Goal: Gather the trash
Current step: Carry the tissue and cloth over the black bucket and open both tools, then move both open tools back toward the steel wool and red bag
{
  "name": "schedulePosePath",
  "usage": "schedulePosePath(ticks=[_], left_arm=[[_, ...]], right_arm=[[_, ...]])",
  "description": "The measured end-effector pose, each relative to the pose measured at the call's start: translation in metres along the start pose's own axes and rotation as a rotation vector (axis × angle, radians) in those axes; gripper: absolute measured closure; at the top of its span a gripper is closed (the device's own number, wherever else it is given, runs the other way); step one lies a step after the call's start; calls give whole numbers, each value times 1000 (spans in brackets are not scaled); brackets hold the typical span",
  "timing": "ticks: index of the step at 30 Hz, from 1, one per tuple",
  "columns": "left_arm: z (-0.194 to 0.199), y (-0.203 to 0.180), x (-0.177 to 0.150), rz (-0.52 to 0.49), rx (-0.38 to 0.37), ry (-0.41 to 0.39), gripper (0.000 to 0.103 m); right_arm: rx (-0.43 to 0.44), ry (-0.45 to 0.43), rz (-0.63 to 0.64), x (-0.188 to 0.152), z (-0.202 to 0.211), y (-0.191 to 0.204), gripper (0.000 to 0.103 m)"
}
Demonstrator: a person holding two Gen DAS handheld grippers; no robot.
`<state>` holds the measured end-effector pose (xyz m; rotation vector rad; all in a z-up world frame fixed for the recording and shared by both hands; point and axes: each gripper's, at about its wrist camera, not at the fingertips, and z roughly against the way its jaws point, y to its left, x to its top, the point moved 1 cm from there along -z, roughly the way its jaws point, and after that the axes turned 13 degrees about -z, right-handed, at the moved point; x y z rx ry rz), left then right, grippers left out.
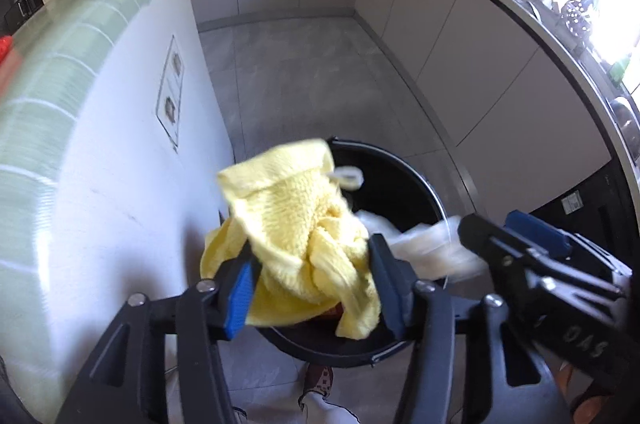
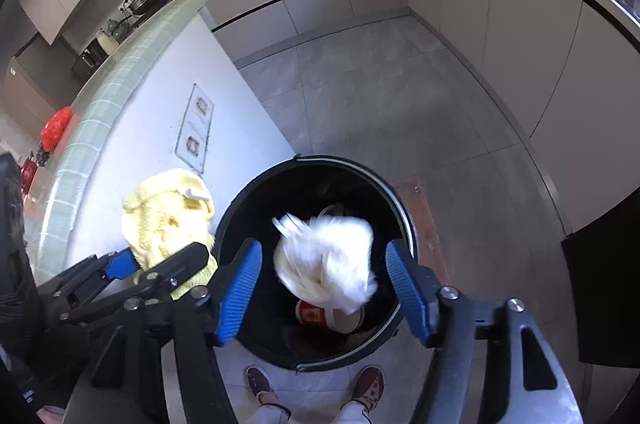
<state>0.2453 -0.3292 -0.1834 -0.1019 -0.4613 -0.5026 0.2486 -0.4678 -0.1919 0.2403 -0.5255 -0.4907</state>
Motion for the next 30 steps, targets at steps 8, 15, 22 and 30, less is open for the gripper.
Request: schedulePosePath(ticks=[8,15,22,30], left_arm=[[23,-5,10,-10,25,-49,41],[67,-5,23,-22,-8,-117,41],[125,26,23,-31,-21,-192,36],[181,88,2,-30,-18,-256,28]], right_arm=[[11,-48,-55,12,14,-7,35],[-5,-106,-65,16,43,7,35],[-1,-162,-80,6,81,38,35],[16,-220,-64,-23,114,116,33]])
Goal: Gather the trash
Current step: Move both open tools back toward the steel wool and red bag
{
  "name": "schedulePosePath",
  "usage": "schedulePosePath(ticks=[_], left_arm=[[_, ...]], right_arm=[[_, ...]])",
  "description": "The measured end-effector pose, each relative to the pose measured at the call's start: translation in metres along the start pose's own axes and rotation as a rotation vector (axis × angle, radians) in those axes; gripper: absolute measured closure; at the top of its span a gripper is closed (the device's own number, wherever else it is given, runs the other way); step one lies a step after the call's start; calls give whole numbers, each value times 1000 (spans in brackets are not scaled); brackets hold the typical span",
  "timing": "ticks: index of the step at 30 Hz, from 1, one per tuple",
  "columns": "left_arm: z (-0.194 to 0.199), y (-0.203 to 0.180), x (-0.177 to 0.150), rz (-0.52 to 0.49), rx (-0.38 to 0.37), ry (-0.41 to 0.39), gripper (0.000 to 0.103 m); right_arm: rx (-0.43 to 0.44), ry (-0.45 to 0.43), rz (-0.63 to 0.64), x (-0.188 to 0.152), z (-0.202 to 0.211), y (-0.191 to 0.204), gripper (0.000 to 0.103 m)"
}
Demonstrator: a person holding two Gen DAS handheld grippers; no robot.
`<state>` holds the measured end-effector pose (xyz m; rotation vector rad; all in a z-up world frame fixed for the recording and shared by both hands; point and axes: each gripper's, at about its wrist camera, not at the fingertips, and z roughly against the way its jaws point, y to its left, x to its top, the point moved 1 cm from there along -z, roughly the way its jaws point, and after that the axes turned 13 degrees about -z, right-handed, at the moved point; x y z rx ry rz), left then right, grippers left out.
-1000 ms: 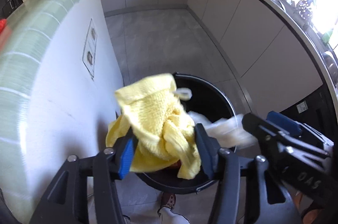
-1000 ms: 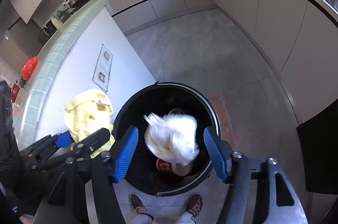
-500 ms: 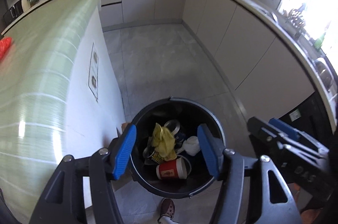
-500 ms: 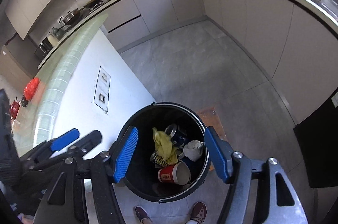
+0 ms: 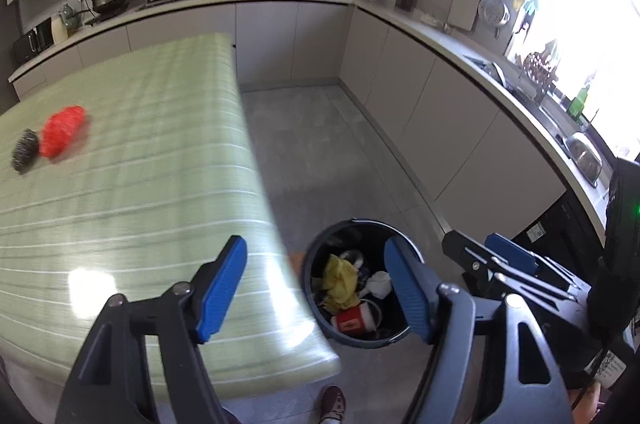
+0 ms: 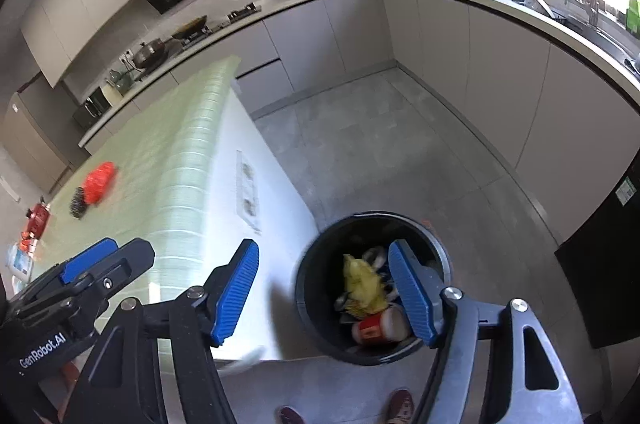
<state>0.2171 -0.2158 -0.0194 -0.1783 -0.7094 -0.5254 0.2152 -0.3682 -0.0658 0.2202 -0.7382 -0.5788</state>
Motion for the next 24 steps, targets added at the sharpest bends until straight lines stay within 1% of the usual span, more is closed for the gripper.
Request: schedulePosePath(ticks=[1,3,4,8,10,17,21,24], left_arm=[[3,6,-2,1,3,-6,28],[15,30,-10,7,11,-19,27],[16,38,-13,11,15,-22,26],[33,84,-32,34,45,-31,24],[44,113,-43,48,71,-31,24],[68,192,-71,128,170,-26,24],[71,239,-82,197,229,-15,24],[66,264,-83,238,263,-3,24]], right_arm=[[6,-8,1,-3,3,9,32],[21,-30,14,-12,10,37,27],[24,-36,18,-16,11,47,26],[59,-46,53,-40,12,106,25],[79,-41,65,-54,9,136,25],[146,-9,134,-98,-5,226,25],[177,17,189,-109,-17,267,25],[196,34,225,-109,-27,289,25]])
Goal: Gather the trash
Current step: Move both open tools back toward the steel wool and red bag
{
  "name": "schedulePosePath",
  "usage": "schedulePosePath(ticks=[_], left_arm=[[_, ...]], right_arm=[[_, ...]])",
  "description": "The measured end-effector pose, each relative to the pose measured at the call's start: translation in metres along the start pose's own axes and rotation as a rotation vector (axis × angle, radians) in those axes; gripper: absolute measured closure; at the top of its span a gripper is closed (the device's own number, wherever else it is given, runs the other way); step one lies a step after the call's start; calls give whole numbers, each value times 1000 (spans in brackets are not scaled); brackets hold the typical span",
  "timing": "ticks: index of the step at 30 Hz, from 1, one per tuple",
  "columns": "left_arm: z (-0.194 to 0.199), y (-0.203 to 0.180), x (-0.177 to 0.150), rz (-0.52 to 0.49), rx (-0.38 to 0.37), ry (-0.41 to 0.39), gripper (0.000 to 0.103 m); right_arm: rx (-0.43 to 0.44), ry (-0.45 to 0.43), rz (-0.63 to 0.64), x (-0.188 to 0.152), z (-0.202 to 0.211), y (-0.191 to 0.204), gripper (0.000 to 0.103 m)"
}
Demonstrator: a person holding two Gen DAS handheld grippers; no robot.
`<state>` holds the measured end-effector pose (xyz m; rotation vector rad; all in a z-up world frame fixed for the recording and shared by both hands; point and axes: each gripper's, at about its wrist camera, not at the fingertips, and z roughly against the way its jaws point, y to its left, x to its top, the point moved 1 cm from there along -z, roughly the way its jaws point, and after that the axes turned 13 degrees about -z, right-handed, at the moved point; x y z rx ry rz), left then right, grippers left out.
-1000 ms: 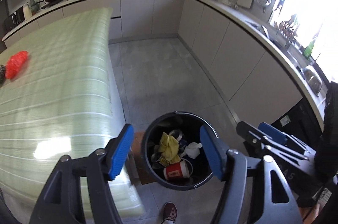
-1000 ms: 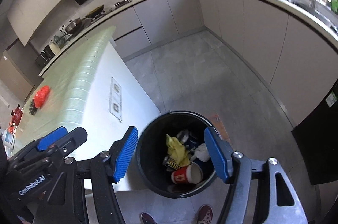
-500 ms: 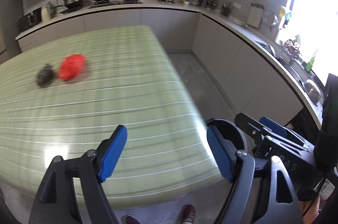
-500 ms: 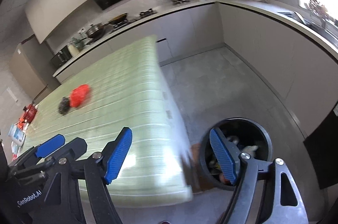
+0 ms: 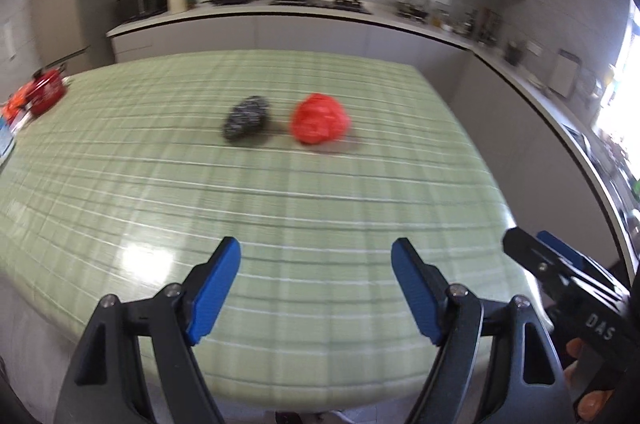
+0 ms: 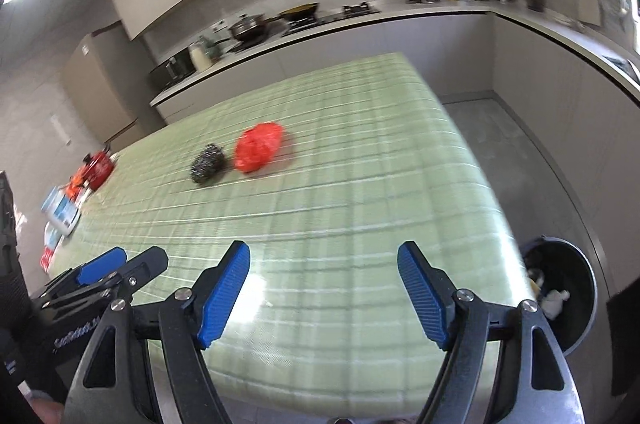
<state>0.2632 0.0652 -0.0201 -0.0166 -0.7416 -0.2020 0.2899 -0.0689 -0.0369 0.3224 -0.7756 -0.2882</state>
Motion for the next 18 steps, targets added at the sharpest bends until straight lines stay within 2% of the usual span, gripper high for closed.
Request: schedulePosePath(ticks=[5,8,12,18], left_arm=[[-23,34,13,56,69,23,24],[-35,46,26,39,98,31,24],[-50,64,38,76,120,30,24],[-67,74,51,74,118,54,24]], right_arm=[[60,34,50,17,-41,29,24],[104,53,51,32,-68,44,24],[129,68,75,49,-93,57,24],[131,93,100,69,-125,75,24]])
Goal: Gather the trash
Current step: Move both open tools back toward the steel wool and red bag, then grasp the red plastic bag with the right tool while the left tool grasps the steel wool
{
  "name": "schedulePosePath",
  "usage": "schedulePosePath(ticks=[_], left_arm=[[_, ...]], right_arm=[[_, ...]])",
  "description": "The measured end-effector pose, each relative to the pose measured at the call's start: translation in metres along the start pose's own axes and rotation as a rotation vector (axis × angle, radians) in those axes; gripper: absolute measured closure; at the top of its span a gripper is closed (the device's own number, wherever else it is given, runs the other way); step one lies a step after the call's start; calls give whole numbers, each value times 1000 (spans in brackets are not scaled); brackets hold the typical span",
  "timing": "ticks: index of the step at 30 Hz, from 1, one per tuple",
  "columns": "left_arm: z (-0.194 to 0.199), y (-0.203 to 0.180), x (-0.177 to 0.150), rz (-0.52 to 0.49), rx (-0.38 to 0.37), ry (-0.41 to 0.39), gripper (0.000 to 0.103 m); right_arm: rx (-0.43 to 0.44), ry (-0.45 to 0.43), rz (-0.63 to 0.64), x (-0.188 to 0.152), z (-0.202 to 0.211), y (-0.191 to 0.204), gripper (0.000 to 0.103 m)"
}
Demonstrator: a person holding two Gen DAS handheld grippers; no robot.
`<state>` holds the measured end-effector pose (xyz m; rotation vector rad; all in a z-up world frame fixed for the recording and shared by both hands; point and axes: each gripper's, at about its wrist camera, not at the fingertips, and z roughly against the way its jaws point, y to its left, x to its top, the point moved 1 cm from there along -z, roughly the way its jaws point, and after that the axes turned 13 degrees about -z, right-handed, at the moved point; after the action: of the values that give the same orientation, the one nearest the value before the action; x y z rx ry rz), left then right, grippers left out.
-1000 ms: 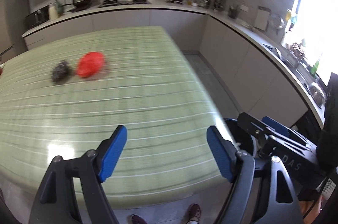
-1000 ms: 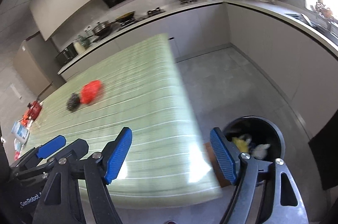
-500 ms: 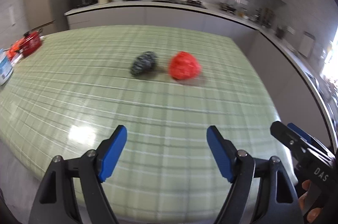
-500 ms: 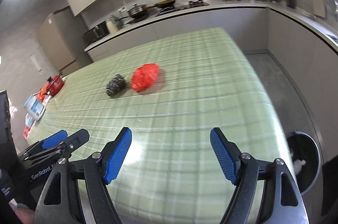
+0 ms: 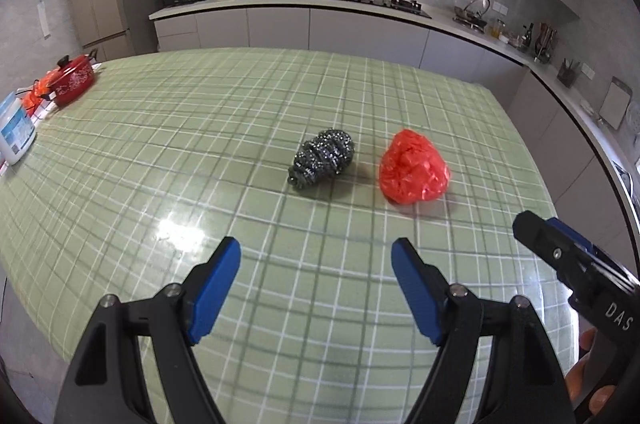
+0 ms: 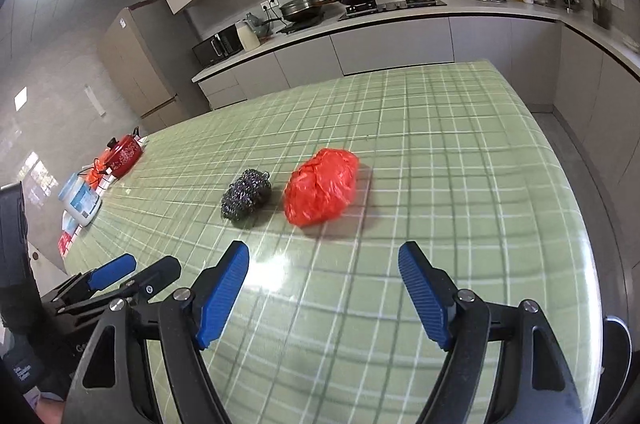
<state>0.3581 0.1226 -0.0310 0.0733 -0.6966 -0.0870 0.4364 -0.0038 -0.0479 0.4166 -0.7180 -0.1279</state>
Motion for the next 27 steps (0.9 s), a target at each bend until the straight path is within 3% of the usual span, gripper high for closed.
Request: schedulePosePath(ticks=[15,21,27], left_arm=[[-64,36,47,-150,-103,6,24],[-88,28,60,-223,-160,24,24],[-115,22,69,-235,-185,54,24]], right_arm=[[-141,7,-109,20,-59,16,23],[-180,11,-152,29,-83,21,23],[-217,11,-150,42,-104,24,22]])
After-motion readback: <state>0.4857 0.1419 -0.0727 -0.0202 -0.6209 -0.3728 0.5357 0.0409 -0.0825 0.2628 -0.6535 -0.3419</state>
